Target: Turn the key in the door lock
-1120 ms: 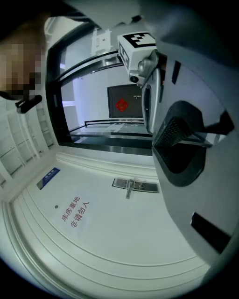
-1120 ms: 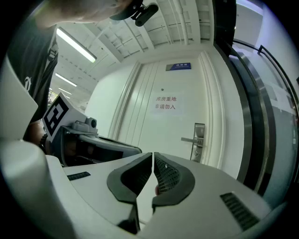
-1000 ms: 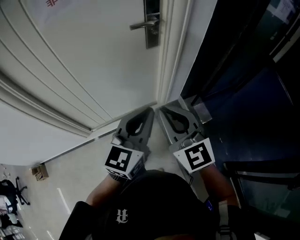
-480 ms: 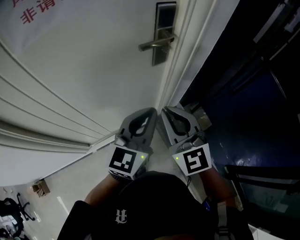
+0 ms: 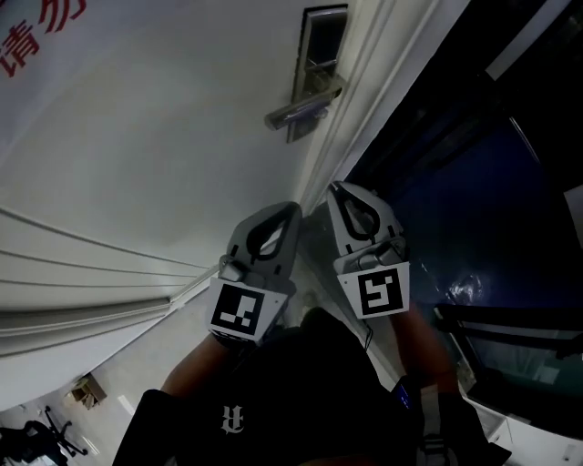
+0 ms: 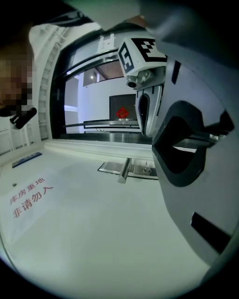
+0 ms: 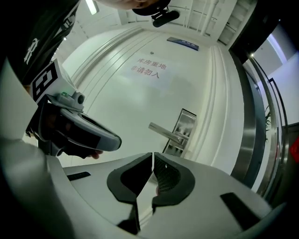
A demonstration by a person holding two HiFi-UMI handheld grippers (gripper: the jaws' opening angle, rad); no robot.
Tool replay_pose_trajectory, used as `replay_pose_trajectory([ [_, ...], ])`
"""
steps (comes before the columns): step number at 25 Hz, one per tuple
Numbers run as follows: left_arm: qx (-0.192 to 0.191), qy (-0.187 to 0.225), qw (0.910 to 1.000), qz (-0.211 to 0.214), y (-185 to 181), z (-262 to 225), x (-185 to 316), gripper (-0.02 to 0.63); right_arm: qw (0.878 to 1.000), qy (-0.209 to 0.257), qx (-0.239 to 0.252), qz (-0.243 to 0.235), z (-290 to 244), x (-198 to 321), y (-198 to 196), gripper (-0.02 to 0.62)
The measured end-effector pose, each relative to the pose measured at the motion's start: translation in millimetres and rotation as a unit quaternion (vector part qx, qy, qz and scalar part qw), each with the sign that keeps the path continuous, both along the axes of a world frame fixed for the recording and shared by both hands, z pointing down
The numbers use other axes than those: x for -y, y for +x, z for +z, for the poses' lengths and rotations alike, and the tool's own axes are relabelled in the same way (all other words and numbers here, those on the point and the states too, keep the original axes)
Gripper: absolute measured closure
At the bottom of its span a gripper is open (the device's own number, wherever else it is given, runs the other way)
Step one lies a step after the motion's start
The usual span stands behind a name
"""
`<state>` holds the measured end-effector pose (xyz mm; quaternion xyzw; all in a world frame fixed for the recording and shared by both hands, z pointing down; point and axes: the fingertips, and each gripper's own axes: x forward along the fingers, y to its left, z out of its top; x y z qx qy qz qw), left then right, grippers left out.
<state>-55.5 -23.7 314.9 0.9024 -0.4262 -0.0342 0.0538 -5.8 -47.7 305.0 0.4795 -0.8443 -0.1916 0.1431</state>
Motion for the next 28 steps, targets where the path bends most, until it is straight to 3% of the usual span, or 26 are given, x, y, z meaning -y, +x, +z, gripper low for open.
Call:
replay_pose_trajectory([
  [8,-0.001,-0.005,0.9997,-0.025,10,1,45,0.6,1.0,-0.008,-0.021,-0.007,11,53,10,0.578],
  [14,0.009,-0.009,0.998,-0.062,12,2,69,0.6,0.992,0.052,-0.113,-0.019,16,94,8,0.577],
  [22,0.01,-0.014,0.996,-0.088,13,5,91,0.6,0.96,0.137,-0.244,-0.023,25,124,1,0.565],
  [28,0.01,-0.013,0.9956,-0.093,9,5,96,0.6,0.921,0.196,-0.337,-0.013,31,135,-3,0.54],
])
